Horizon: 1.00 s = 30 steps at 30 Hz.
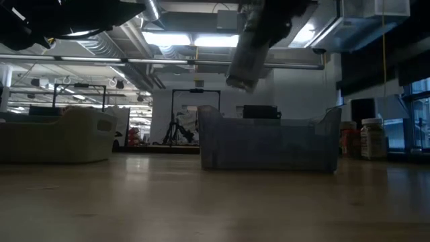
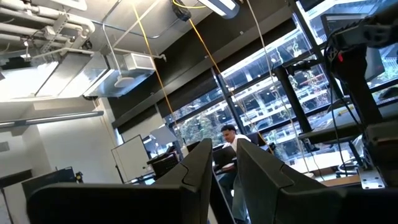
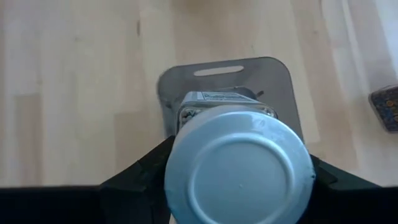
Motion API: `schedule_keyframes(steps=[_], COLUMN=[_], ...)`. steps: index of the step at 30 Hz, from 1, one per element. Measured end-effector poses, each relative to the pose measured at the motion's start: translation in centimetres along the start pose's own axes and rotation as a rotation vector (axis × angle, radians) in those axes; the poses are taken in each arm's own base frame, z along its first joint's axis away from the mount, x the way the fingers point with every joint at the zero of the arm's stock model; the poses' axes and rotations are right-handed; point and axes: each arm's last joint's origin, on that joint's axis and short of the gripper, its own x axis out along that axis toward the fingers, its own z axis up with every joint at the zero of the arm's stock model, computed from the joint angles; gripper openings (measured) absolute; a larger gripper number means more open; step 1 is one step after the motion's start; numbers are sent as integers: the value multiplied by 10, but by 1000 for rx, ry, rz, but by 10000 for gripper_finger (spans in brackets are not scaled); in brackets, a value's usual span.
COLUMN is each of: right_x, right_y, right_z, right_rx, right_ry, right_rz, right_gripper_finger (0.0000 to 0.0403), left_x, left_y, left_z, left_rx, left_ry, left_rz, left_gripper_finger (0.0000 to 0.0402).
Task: Sort spices by type
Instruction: Put the middle white seasoning bottle into the black bin
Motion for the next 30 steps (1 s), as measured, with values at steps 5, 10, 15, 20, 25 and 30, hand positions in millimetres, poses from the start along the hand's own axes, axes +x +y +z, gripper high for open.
schedule_keyframes(steps=[5,10,15,20,25,30], right_x=[20,44,65,79,85,91], right_y=[-14,-21,-23,-21,-19,-18], right_z=[3,6,6,3,5,8], right_rx=[-14,-40,-74,-83,-106,-122], right_ry=[46,72,100,133,112,86], right_rz=[-32,-54,-60,-67,-65,-59], right_gripper_finger=[208,208,208,208,208,208], left_x=[0,0,0,0,0,0], left_y=[0,0,0,0,0,0], left_z=[0,0,0,0,0,0], left_rx=[0,0,0,0,0,0], left_ry=[0,0,0,0,-1,0], left_rz=[0,0,0,0,0,0], left_gripper_finger=[68,68,68,68,68,68])
